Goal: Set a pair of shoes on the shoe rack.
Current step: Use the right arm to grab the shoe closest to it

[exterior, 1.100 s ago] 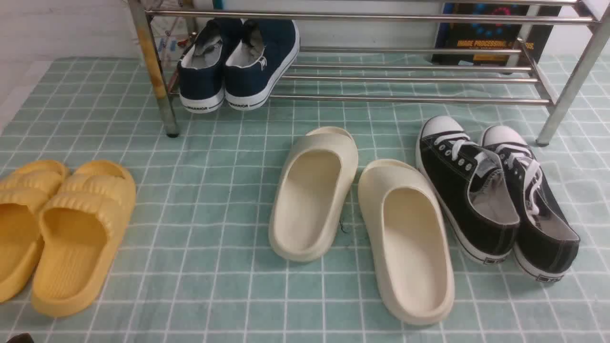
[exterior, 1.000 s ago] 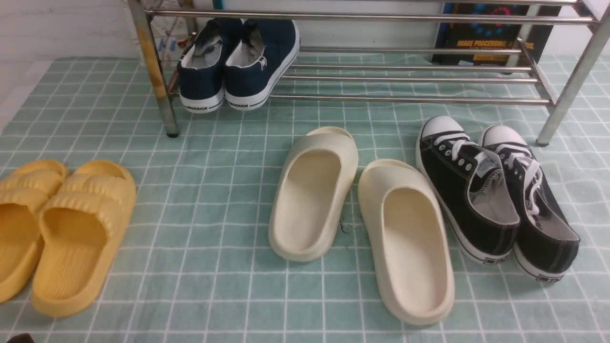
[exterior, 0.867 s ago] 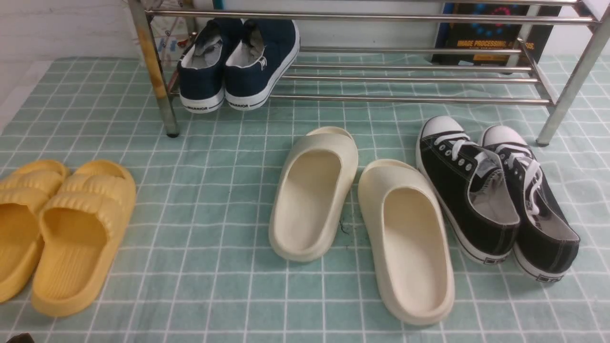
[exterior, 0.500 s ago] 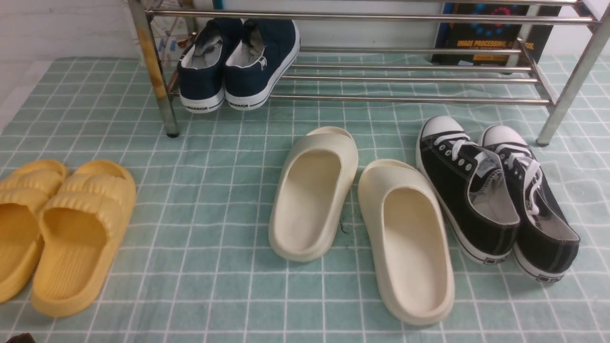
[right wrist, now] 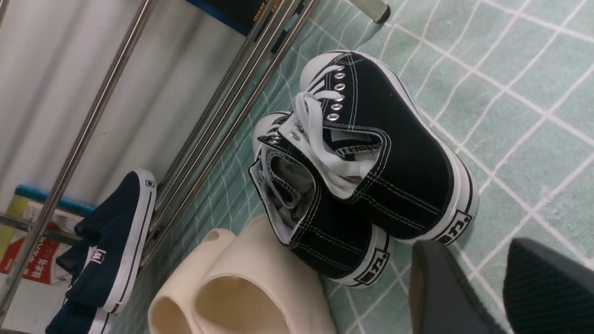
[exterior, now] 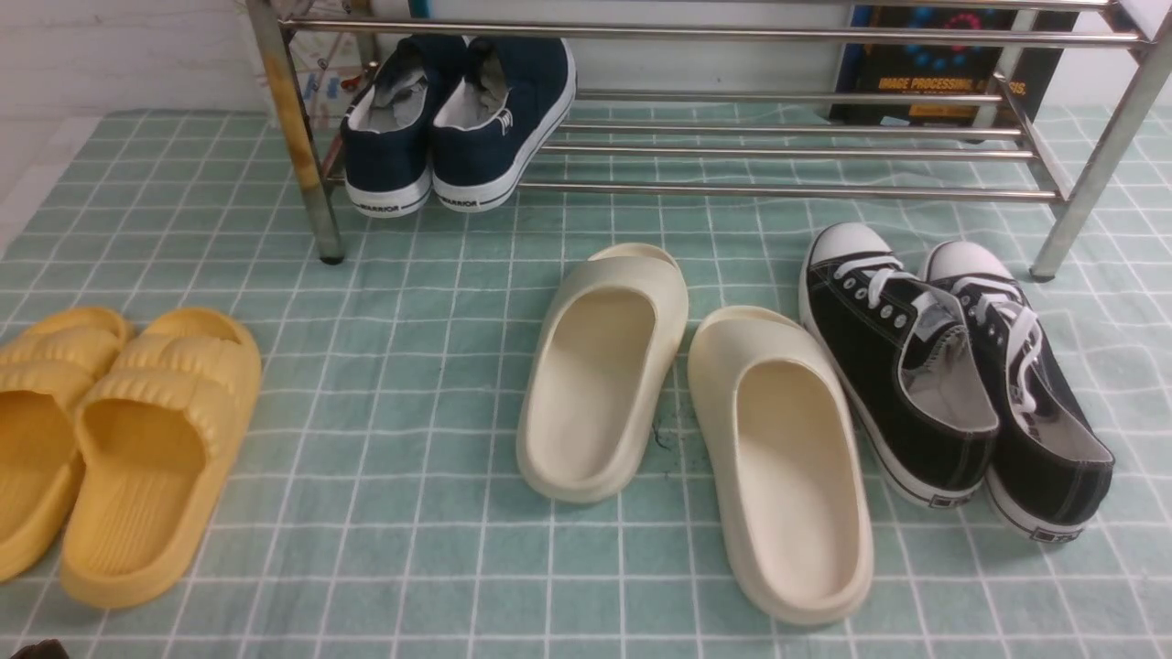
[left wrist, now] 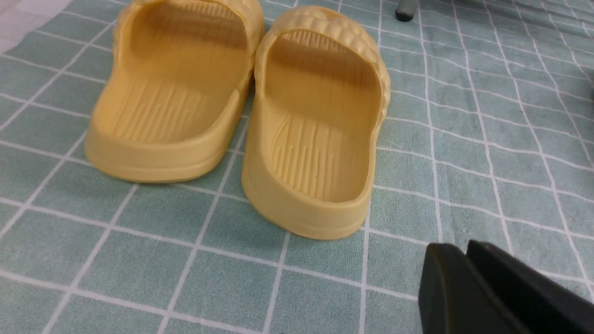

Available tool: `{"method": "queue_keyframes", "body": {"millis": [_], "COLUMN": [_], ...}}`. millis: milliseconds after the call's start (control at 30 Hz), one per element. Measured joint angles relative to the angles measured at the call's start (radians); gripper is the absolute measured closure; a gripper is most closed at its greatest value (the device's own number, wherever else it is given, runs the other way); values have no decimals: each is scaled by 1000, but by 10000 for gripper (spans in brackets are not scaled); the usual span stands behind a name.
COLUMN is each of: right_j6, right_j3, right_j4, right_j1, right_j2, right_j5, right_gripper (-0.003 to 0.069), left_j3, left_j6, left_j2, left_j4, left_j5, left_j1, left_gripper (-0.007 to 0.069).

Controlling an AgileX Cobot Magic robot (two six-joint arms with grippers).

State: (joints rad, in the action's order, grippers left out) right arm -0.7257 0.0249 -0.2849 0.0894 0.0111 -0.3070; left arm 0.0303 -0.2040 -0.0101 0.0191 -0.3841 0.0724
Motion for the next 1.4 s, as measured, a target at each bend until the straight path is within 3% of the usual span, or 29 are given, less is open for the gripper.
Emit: {"method": "queue_keyframes", "body": {"millis": [233, 333, 400, 467, 667, 833, 933, 1067, 1167, 1267, 1400], "right_j6": [181, 357, 453, 495, 782, 832, 836, 777, 745, 726, 726], "right_j3": [-88, -239, -352, -406, -722, -818, -895, -1016, -1085, -1191, -1290], "right_j4": [11, 39, 61, 72, 101, 108, 182, 293, 331, 351, 346], "right_j1": [0, 0, 0, 0, -6, -91, -231, -372, -422, -459, -464], "right_j2": [0, -48, -132, -179, -532, -741, -911, -1122, -1238, -1407, -1591], "right_j5": [-23, -95, -163, -204, -551, -669, -715, -746, -749, -748, -734], "right_gripper": [496, 622, 660, 662, 662, 662, 660, 652, 639, 592, 449], "left_j3": [0, 0, 0, 0, 0, 0, 0, 0, 0, 0, 0], "left_j6": [0, 0, 0, 0, 0, 0, 0, 0, 0, 0, 0], "left_j2": [0, 0, 0, 0, 0, 0, 0, 0, 0, 0, 0], "left_j4": [0, 0, 0, 0, 0, 0, 0, 0, 0, 0, 0], "left_j5": [0, 0, 0, 0, 0, 0, 0, 0, 0, 0, 0], "left_j1": [0, 0, 0, 0, 0, 0, 0, 0, 0, 0, 0], "left_gripper": [552, 550, 550, 548, 543, 541, 533, 533, 529, 526, 523]}}
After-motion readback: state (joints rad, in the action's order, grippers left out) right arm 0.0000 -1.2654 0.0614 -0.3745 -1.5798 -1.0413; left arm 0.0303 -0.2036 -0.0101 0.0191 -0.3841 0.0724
